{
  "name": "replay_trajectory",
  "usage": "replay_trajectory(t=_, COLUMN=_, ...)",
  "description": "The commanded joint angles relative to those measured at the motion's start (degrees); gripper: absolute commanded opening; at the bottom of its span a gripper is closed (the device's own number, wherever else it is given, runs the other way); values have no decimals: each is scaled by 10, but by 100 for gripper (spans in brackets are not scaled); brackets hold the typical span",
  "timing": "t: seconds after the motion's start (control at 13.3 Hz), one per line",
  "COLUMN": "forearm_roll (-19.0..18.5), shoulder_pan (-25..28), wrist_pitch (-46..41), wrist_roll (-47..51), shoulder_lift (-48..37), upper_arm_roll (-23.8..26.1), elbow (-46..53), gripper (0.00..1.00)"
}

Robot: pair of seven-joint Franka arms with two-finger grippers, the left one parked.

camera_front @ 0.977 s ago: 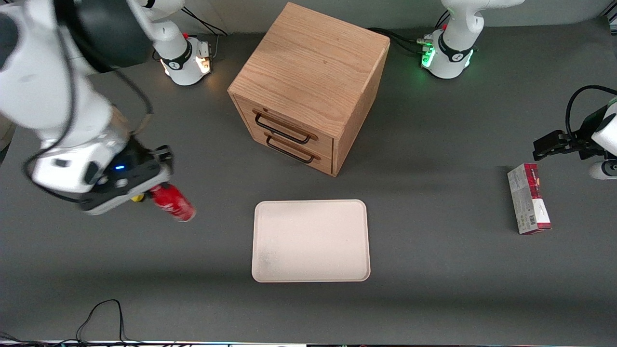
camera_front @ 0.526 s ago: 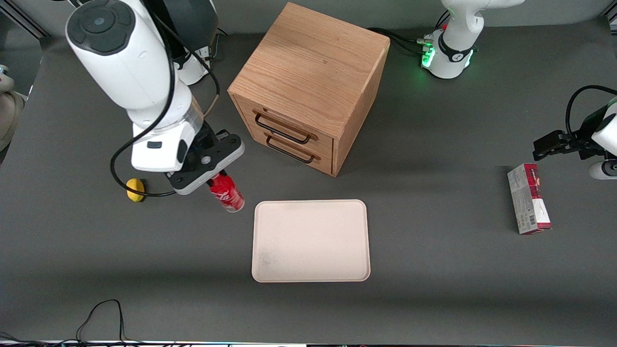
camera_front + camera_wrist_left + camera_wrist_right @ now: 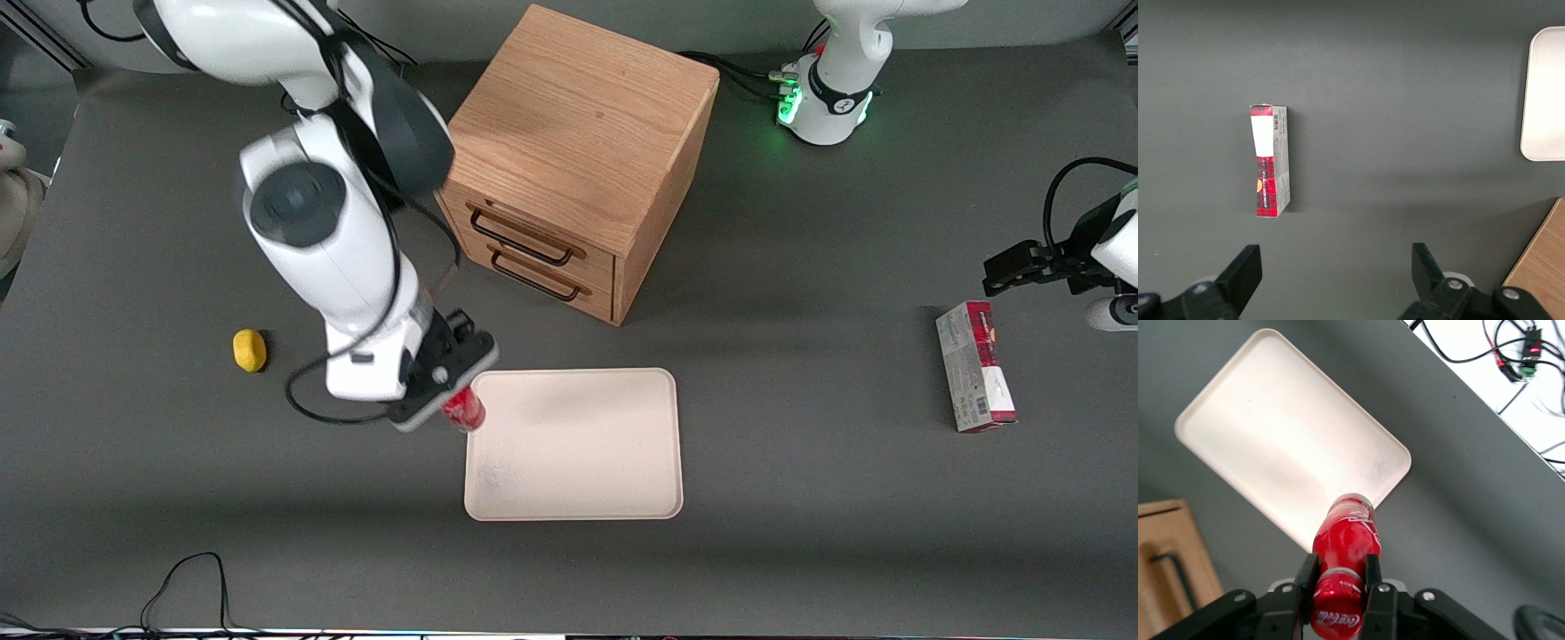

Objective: Place coke bottle on tray
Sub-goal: 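Lift the bottle and carry it over the cream tray, then lower the bottle upright onto the tray and open the right gripper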

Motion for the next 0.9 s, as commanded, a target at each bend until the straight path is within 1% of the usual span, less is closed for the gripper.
replay_trajectory(t=0.0, forearm_roll=-7, shoulder_pan=-10, wrist_pitch=57, wrist_roll=5, shoulder_lift=53, upper_arm_roll=0, elbow=16, gripper=10)
replay_trajectory(t=0.3, forearm_roll=-8, shoulder_pan=-10, wrist_pitch=119, wrist_roll=2, shoulder_lift=105, upper_arm_roll=0, elbow=14, gripper=10)
replay_trajectory(t=0.53, forearm_roll=-9, shoulder_pan=-10, wrist_pitch=147, wrist_roll=2, shoulder_lift=126, upper_arm_roll=0, elbow=6, gripper=10)
replay_trajectory(t=0.68, forearm_roll=-10, shoulder_pan=-9, wrist_pitch=150, wrist_roll=2, shoulder_lift=132, upper_arm_roll=0, elbow=1, gripper=11)
replay_trajectory(t=0.75, forearm_roll=-10, shoulder_pan=-9, wrist_pitch=150, wrist_roll=3, shoulder_lift=132, upper_arm_roll=0, elbow=-3, gripper=13)
replay_trajectory(t=0.83, forearm_roll=-9, shoulder_pan=-10, wrist_pitch=150, wrist_roll=5, shoulder_lift=131, upper_arm_roll=0, elbow=-4, gripper=27)
